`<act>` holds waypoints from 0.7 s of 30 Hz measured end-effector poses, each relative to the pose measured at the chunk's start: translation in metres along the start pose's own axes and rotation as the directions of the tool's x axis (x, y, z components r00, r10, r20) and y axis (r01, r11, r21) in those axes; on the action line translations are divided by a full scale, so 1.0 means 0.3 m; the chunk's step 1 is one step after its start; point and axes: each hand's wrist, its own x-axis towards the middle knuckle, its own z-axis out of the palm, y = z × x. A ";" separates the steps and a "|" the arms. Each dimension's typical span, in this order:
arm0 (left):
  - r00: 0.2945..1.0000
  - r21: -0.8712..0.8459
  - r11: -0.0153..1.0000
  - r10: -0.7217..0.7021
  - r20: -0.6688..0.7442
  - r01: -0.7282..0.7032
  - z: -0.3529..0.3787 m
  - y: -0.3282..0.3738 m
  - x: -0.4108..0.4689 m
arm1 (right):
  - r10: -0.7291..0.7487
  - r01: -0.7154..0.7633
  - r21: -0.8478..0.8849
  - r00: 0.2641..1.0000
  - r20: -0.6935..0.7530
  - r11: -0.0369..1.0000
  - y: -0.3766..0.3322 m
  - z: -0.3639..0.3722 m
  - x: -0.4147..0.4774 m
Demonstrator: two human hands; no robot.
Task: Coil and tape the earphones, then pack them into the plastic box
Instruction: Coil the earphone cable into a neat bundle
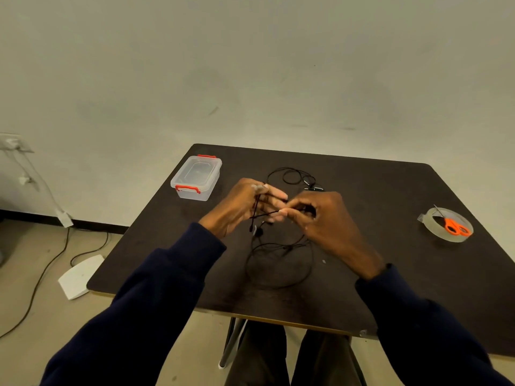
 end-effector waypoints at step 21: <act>0.874 -0.636 0.771 0.329 0.357 -0.030 0.065 0.035 -0.072 | 0.296 -0.320 0.621 0.944 0.146 0.715 0.052 0.148 0.011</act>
